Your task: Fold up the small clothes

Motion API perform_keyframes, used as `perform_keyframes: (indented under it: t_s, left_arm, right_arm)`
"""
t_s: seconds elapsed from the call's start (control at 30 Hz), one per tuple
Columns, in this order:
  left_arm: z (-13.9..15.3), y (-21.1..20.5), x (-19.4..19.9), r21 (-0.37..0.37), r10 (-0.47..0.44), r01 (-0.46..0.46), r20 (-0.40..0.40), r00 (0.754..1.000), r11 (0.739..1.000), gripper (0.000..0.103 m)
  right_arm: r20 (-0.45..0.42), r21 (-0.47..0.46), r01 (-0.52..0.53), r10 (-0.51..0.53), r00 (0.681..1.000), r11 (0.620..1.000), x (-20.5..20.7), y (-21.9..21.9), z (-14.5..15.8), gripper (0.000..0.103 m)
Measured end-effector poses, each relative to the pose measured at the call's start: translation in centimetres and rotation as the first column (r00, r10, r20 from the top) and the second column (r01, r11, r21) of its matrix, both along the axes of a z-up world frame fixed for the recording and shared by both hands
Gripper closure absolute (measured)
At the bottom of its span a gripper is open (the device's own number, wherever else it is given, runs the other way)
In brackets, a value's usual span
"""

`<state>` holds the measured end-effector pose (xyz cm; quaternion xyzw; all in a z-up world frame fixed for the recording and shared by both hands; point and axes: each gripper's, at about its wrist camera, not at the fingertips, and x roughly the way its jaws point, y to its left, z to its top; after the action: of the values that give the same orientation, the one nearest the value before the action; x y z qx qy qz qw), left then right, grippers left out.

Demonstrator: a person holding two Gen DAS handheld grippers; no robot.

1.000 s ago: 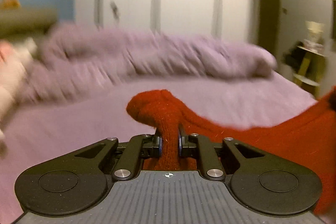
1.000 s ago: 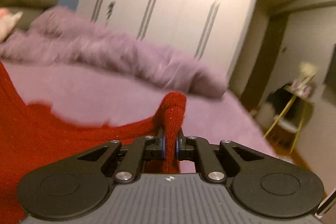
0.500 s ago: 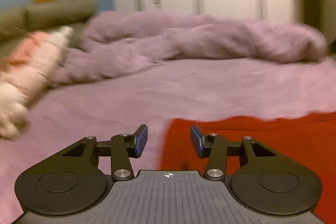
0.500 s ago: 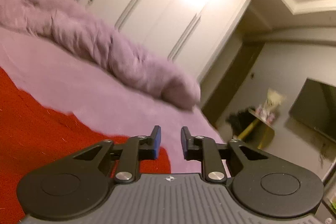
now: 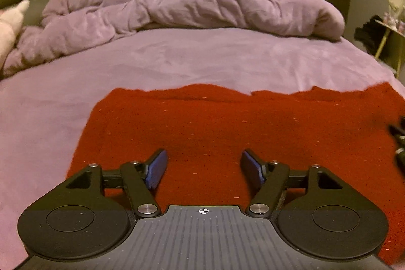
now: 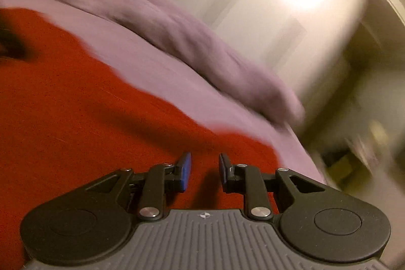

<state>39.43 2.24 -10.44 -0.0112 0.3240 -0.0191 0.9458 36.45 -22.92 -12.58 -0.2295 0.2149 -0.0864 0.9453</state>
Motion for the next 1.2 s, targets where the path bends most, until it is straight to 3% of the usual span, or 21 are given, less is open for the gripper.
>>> perform_keyframes:
  t_s: [0.07,0.13,0.23,0.33,0.4,0.47,0.53,0.57,0.63,0.7,0.77,0.8,0.87,0.93,1.03,1.1,1.17,1.2]
  left_arm:
    - [-0.4,0.7,0.2,-0.012,0.019,-0.019,-0.010,1.000,1.000,0.023]
    - [-0.1,1.4,-0.3,-0.034,0.040,-0.041,-0.019,0.999,0.999,0.024]
    - [0.4,2.0,-1.2,-0.079,0.021,-0.024,-0.038,0.999,0.997,0.026]
    - [0.3,2.5,-1.7,-0.074,0.015,-0.019,-0.048,0.999,0.997,0.025]
    - [0.1,3.1,-1.6,-0.085,0.024,-0.029,-0.064,0.998,0.996,0.021]
    - [0.3,3.6,-1.7,-0.090,0.032,-0.039,-0.079,0.996,0.995,0.020]
    - [0.8,4.2,-2.1,-0.092,0.033,-0.041,-0.088,0.996,0.995,0.018]
    - [0.9,4.6,-2.4,-0.092,0.030,-0.038,-0.092,0.995,0.995,0.017]
    - [1.1,5.7,-3.3,-0.110,0.006,-0.018,-0.107,0.994,0.994,0.017]
    - [1.0,6.7,-4.6,-0.110,0.000,-0.013,-0.118,0.993,0.994,0.017]
    - [0.8,7.7,-6.0,-0.089,0.007,-0.019,-0.138,0.990,0.996,0.016]
    - [0.7,8.4,-6.7,-0.099,0.003,-0.018,-0.145,0.989,0.995,0.016]
    - [0.5,9.9,-7.7,-0.200,-0.025,-0.009,-0.164,0.986,0.980,0.016]
    - [0.3,11.1,-8.1,-0.303,-0.039,-0.020,-0.185,0.982,0.953,0.016]
    - [-0.1,11.7,-8.0,-0.432,-0.081,-0.016,-0.205,0.975,0.902,0.019]
    - [-0.3,11.5,-7.7,-0.465,-0.092,-0.017,-0.212,0.973,0.885,0.019]
    - [-0.3,11.2,-7.4,-0.438,-0.079,-0.022,-0.211,0.974,0.899,0.028]
    - [-0.3,11.2,-7.3,-0.421,-0.065,-0.034,-0.218,0.974,0.907,0.033]
  right_arm:
    - [-0.017,0.085,0.035,-0.034,0.999,0.996,0.4,-2.1,0.8,0.067]
    - [-0.010,0.053,0.017,-0.016,1.000,0.998,-0.3,-1.3,1.8,0.068]
    - [0.033,0.111,-0.155,0.152,0.988,0.982,-3.7,0.4,3.6,0.069]
    - [0.020,0.087,-0.284,0.283,0.959,0.955,-6.8,1.9,2.9,0.068]
    - [-0.041,0.041,-0.255,0.256,0.966,0.966,-7.1,2.0,1.1,0.069]
    - [-0.042,0.021,-0.193,0.194,0.980,0.981,-6.5,0.6,-0.1,0.068]
    - [-0.034,0.040,-0.100,0.102,0.994,0.994,-6.0,-0.5,0.6,0.068]
    - [-0.039,0.050,-0.046,0.048,0.998,0.998,-5.9,-0.9,1.1,0.063]
    - [-0.053,0.116,0.003,0.003,0.999,0.993,-6.2,-1.7,2.0,0.063]
    - [-0.073,0.103,0.035,-0.027,0.997,0.994,-7.0,-2.0,2.5,0.063]
    - [-0.088,0.153,0.055,-0.041,0.995,0.987,-8.6,-3.1,3.0,0.063]
    - [-0.099,0.207,0.071,-0.051,0.994,0.976,-9.2,-4.0,3.4,0.063]
    - [-0.130,0.351,0.074,-0.030,0.991,0.933,-10.3,-6.0,4.0,0.063]
    - [-0.173,0.487,0.079,0.007,0.985,0.870,-10.3,-7.6,3.9,0.063]
    - [-0.218,0.583,0.096,0.041,0.975,0.807,-9.1,-8.7,3.5,0.063]
    - [-0.236,0.608,0.107,0.050,0.970,0.786,-8.1,-8.9,3.1,0.068]
    - [-0.232,0.634,0.100,0.066,0.970,0.767,-7.6,-8.6,3.3,0.089]
    - [-0.220,0.649,0.091,0.072,0.973,0.756,-8.6,-8.5,3.7,0.089]
